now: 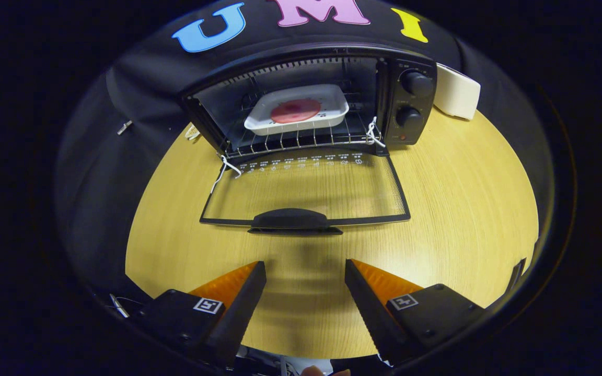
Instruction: Open the toaster oven, put the food inside, and close the toaster oven door.
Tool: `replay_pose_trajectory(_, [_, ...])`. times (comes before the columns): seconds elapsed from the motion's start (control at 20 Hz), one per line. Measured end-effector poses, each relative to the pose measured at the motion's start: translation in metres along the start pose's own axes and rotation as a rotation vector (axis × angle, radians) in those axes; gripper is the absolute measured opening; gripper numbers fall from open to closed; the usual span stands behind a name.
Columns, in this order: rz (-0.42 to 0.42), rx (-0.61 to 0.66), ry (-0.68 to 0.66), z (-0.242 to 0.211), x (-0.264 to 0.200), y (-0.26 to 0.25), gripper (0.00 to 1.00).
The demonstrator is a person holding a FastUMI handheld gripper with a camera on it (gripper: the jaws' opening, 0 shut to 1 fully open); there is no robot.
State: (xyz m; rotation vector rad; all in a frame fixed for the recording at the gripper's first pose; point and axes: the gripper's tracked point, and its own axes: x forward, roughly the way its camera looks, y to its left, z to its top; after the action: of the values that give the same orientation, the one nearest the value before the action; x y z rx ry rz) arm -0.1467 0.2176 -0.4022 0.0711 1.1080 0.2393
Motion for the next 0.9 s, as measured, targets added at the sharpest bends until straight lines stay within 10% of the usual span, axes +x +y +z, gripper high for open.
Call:
replay_pose_trajectory(0.5, [-0.126, 0.034, 0.05, 0.012, 0.045, 0.004, 0.99])
replay_pose_trajectory(0.9, [-0.071, 0.01, -0.045, 0.022, 0.021, 0.01, 0.98])
